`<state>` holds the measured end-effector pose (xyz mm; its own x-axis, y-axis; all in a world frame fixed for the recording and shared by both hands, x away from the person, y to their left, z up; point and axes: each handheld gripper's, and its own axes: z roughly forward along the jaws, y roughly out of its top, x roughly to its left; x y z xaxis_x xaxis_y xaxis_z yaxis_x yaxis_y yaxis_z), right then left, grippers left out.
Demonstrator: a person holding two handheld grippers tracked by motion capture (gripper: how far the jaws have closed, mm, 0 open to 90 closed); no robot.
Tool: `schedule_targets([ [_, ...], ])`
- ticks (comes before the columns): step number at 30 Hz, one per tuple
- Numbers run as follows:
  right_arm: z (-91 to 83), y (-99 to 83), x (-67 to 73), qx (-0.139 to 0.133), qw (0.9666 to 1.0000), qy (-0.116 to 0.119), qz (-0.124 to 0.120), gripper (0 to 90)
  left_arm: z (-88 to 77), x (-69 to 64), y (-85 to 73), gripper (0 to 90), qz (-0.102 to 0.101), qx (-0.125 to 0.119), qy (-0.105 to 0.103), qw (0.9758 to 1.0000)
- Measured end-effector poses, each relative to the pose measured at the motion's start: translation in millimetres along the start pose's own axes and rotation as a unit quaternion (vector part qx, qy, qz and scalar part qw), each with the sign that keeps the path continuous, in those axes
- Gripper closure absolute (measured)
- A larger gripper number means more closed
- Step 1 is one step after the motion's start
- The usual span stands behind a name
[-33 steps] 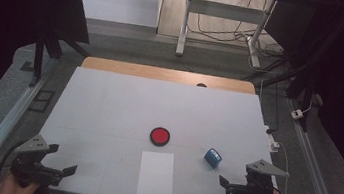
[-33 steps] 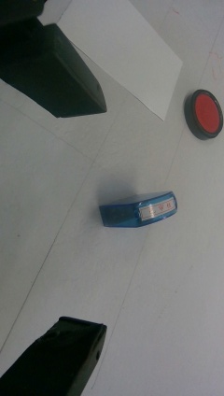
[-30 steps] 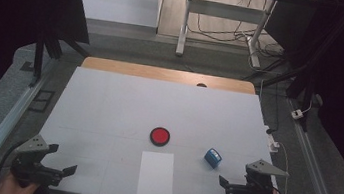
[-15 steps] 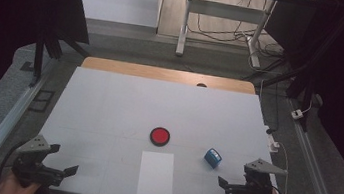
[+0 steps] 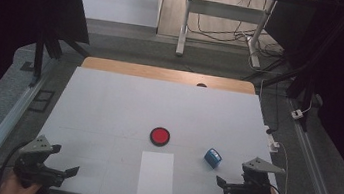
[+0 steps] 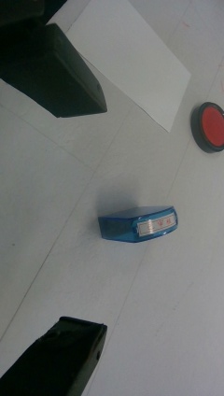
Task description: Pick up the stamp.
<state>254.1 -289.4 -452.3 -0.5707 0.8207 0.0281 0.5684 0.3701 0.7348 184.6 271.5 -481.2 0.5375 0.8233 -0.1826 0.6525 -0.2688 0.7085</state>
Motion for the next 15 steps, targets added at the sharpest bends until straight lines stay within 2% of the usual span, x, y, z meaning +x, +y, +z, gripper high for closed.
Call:
schedule_targets([
  [15, 5.1, 6.1, 0.7, -0.014, 0.9995, 0.015, -0.023, 0.0, 0.1, 0.4, -0.1, 0.9, -0.002, 0.001, 0.001, 1.0],
])
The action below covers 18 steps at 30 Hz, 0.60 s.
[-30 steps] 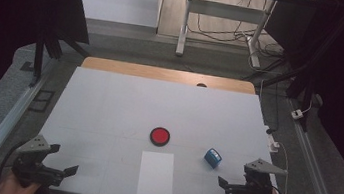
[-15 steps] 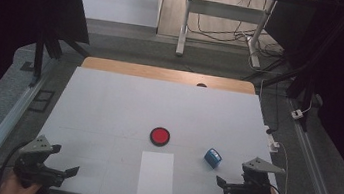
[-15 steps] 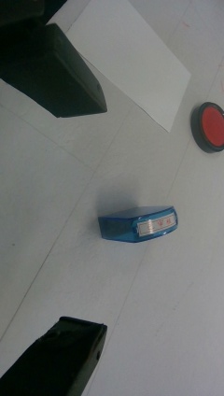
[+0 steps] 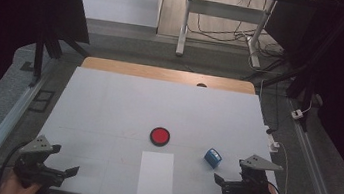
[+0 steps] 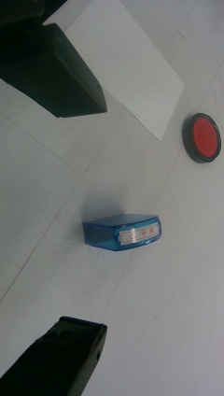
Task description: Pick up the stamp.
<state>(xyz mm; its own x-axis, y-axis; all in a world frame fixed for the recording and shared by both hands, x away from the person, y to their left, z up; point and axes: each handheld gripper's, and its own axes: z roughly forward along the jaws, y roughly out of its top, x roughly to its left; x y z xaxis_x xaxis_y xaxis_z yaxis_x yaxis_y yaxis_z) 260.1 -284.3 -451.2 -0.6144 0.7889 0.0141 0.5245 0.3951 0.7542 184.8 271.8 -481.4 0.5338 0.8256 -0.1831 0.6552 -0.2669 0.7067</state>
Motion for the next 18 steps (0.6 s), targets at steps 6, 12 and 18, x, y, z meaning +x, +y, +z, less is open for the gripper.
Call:
schedule_targets([
  [6, 4.5, 2.4, -0.7, 0.002, 0.9999, 0.013, -0.009, 0.0, 0.2, -0.1, 0.1, 0.9, 0.0, 0.001, 0.0, 1.0],
  [12, 11.9, 4.8, -0.8, 0.001, 0.9998, 0.018, -0.012, 0.0, 0.3, -0.2, 0.1, 0.9, 0.0, 0.002, 0.001, 1.0],
  [18, 15.8, 5.4, -2.0, 0.003, 0.9998, 0.016, -0.01, 0.0, 0.6, -0.4, 0.3, 0.9, 0.001, 0.003, 0.001, 1.0],
])
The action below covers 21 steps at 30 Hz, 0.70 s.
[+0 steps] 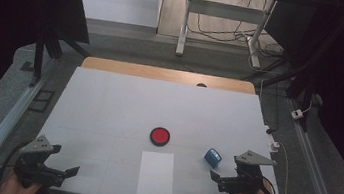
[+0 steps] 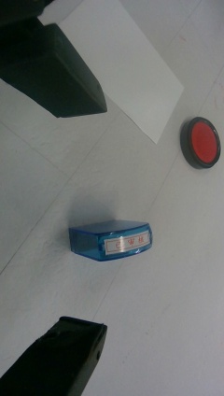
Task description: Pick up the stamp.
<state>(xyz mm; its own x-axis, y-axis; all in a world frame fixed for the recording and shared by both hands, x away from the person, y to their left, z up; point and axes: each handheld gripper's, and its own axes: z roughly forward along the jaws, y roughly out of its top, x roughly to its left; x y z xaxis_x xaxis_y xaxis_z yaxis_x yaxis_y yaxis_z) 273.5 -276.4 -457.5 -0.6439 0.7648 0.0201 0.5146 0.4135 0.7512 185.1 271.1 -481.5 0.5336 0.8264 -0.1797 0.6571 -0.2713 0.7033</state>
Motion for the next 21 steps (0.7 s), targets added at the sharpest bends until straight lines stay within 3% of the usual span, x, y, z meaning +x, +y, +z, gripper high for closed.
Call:
schedule_targets([
  [6, 6.6, 2.4, -2.4, 0.001, 1.0, -0.001, -0.004, 0.0, 0.5, -0.4, 0.2, 0.9, 0.002, 0.0, 0.0, 1.0],
  [11, 14.0, 2.3, -4.7, 0.02, 0.9998, -0.006, -0.006, 0.0, 0.7, -0.5, 0.5, 0.9, 0.004, 0.002, 0.0, 1.0],
  [16, 20.9, 5.7, -9.1, 0.033, 0.9993, -0.012, 0.012, 0.0, 0.8, -0.7, 0.4, 0.9, 0.004, 0.003, 0.001, 1.0],
  [21, 29.7, 9.2, -12.9, 0.044, 0.9988, -0.024, 0.003, 0.0, 0.9, -0.7, 0.5, 0.9, 0.005, 0.003, 0.0, 1.0],
])
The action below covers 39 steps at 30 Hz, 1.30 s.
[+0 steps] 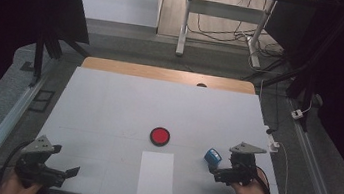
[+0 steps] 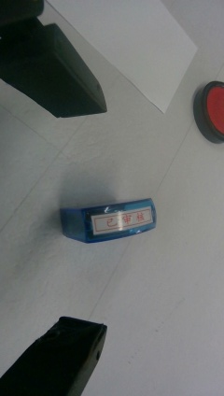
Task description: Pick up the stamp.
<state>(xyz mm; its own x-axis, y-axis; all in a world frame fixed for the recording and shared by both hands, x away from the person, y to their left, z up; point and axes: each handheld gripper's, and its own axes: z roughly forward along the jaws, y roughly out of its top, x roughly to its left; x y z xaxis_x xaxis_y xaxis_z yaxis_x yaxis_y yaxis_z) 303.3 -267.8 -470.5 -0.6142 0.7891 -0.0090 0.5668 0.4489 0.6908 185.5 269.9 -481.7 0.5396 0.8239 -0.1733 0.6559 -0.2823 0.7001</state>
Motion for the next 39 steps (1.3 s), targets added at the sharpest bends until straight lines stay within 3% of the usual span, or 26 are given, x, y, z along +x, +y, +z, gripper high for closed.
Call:
schedule_targets([
  [12, 16.7, 7.0, -2.4, 0.025, 0.9994, -0.009, -0.023, 0.0, 0.1, 0.0, 0.0, 0.8, 0.0, 0.001, 0.0, 1.0],
  [30, 31.6, 14.3, -7.0, 0.055, 0.998, -0.014, -0.027, 0.0, 0.2, -0.1, 0.1, 0.8, 0.001, 0.001, 0.0, 1.0],
  [32, 31.3, 15.3, -7.4, 0.056, 0.9979, -0.015, -0.029, 2.4, 0.2, 0.0, 0.1, 0.8, 0.001, 0.001, 0.0, 1.0],
  [36, 29.2, 18.0, -6.5, 0.049, 0.9979, -0.012, -0.04, 18.2, 0.2, 0.0, 0.1, 0.8, 0.001, 0.001, 0.0, 1.0],
  [39, 29.0, 19.0, -6.4, 0.052, 0.9976, -0.007, -0.044, 24.4, 0.5, -0.2, 0.1, 0.8, 0.001, 0.001, 0.001, 1.0],
])
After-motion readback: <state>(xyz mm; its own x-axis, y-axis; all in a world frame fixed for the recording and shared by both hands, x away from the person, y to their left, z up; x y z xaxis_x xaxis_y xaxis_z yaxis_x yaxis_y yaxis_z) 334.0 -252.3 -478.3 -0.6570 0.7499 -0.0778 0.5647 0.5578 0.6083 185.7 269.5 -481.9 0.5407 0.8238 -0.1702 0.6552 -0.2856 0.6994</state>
